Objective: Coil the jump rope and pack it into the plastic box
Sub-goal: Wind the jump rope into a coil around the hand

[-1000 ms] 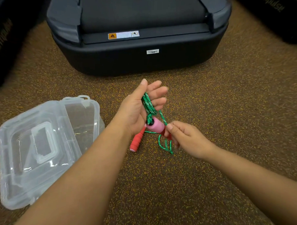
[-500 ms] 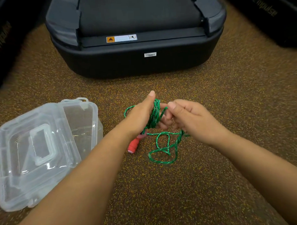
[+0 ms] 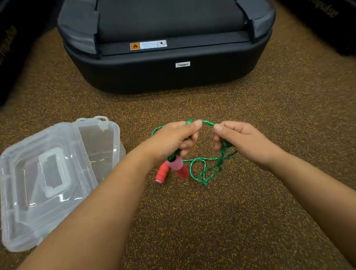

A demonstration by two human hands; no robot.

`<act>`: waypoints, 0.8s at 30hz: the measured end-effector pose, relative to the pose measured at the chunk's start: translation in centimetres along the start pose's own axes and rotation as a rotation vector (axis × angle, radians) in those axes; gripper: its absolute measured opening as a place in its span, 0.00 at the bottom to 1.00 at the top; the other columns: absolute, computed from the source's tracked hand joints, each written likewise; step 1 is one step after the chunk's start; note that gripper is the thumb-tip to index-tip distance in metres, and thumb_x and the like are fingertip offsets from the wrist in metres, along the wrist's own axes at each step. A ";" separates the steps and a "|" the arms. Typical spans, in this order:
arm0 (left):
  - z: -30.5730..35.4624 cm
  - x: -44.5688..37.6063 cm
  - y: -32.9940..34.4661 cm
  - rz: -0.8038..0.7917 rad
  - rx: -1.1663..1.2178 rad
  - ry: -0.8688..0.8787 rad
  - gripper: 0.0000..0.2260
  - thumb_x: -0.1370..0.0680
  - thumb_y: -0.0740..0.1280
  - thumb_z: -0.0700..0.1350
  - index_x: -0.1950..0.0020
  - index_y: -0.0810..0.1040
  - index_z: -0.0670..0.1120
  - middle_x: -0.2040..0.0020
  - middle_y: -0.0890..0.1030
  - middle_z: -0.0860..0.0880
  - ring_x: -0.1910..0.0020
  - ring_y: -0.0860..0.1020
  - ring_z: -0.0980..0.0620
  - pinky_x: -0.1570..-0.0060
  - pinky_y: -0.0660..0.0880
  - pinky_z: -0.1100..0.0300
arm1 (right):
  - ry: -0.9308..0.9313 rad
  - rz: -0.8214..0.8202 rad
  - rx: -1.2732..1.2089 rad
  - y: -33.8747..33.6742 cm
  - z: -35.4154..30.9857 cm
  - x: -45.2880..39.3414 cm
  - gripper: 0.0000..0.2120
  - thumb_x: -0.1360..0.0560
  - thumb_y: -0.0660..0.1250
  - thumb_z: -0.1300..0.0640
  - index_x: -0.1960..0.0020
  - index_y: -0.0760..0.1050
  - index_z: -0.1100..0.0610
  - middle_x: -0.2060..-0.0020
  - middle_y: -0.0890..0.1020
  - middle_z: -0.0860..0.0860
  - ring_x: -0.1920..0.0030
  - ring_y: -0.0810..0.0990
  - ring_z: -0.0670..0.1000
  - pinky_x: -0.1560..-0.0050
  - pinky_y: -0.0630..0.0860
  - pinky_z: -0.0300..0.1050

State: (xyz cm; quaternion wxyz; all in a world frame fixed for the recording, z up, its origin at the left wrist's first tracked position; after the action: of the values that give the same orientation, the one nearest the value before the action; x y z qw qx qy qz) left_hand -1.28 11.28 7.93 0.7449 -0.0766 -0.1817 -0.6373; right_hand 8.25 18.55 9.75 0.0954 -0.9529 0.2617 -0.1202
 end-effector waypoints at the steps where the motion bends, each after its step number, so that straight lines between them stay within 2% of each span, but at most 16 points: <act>1: 0.1 0.0 -0.1 0.007 0.045 0.003 0.15 0.19 0.58 0.50 0.64 0.68 0.47 0.79 0.62 0.55 0.79 0.63 0.55 0.75 0.66 0.65 | 0.024 -0.048 -0.022 0.5 0.4 0.1 0.13 0.22 0.59 0.51 0.59 0.77 0.56 0.63 0.82 0.52 0.62 0.78 0.46 0.58 0.74 0.38; 4: 0.5 0.0 -0.7 0.036 0.150 0.018 0.16 0.18 0.56 0.51 0.65 0.66 0.48 0.79 0.61 0.55 0.79 0.61 0.55 0.74 0.66 0.64 | 0.128 -0.179 -0.068 1.7 2.2 0.5 0.10 0.21 0.59 0.59 0.47 0.79 0.55 0.54 0.83 0.50 0.56 0.80 0.44 0.58 0.75 0.37; 7: 1.0 0.0 -1.4 0.065 0.212 0.044 0.16 0.19 0.56 0.52 0.65 0.66 0.48 0.79 0.62 0.56 0.77 0.61 0.55 0.71 0.63 0.61 | 0.158 -0.179 -0.040 1.8 3.8 0.7 0.11 0.22 0.62 0.63 0.47 0.80 0.52 0.55 0.85 0.50 0.59 0.80 0.44 0.64 0.73 0.36; 10: 1.3 0.1 -2.3 0.109 0.244 0.066 0.17 0.18 0.56 0.52 0.66 0.66 0.49 0.79 0.62 0.56 0.78 0.61 0.55 0.69 0.61 0.59 | 0.165 -0.085 -0.114 0.9 4.7 0.7 0.08 0.25 0.64 0.57 0.50 0.81 0.52 0.63 0.84 0.48 0.67 0.76 0.42 0.71 0.67 0.33; 13: 1.6 0.1 -3.1 0.139 0.277 0.099 0.17 0.18 0.56 0.52 0.66 0.66 0.49 0.79 0.62 0.55 0.78 0.61 0.56 0.69 0.60 0.60 | 0.215 -0.024 -0.256 -0.2 6.4 1.0 0.13 0.30 0.65 0.48 0.52 0.83 0.53 0.71 0.78 0.46 0.74 0.68 0.42 0.76 0.61 0.31; 16: 2.0 0.2 -4.0 0.182 0.324 0.129 0.17 0.18 0.56 0.51 0.67 0.66 0.48 0.80 0.62 0.55 0.79 0.61 0.56 0.68 0.57 0.59 | 0.303 0.136 -0.417 -2.5 9.8 1.5 0.17 0.31 0.65 0.42 0.52 0.84 0.51 0.74 0.72 0.45 0.77 0.61 0.42 0.78 0.54 0.33; 19: 2.3 0.5 -5.2 0.258 0.390 0.160 0.17 0.18 0.56 0.52 0.67 0.66 0.49 0.80 0.62 0.55 0.80 0.62 0.56 0.70 0.60 0.60 | 0.412 0.384 -0.540 -6.0 14.3 3.0 0.15 0.24 0.61 0.45 0.49 0.81 0.52 0.74 0.68 0.45 0.79 0.58 0.41 0.81 0.53 0.33; 22: 2.4 1.1 -7.1 0.345 0.471 0.192 0.18 0.19 0.57 0.52 0.68 0.67 0.50 0.80 0.62 0.55 0.79 0.61 0.56 0.70 0.61 0.60 | 0.581 0.614 -0.478 -9.7 19.2 6.3 0.17 0.20 0.56 0.45 0.43 0.79 0.52 0.72 0.65 0.46 0.81 0.57 0.41 0.83 0.53 0.33; 24: 2.2 1.3 -7.8 0.378 0.480 0.190 0.18 0.19 0.58 0.52 0.69 0.67 0.50 0.80 0.62 0.55 0.79 0.61 0.56 0.70 0.62 0.60 | 0.705 0.700 -0.346 -11.5 21.5 8.6 0.18 0.20 0.56 0.45 0.43 0.78 0.54 0.71 0.64 0.48 0.80 0.58 0.43 0.82 0.54 0.33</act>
State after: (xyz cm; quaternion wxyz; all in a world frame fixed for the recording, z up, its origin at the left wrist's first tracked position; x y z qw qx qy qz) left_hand -9.18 9.50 9.53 0.8605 0.1289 -0.2393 -0.4309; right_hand 26.87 26.31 -6.42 -0.1225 -0.7119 0.5967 -0.3494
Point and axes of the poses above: each hand's wrist, its own x-axis away from the middle knuckle, its own y-axis out of the palm, z = x × y, the point moved 9 cm from there along -x, towards the middle knuckle
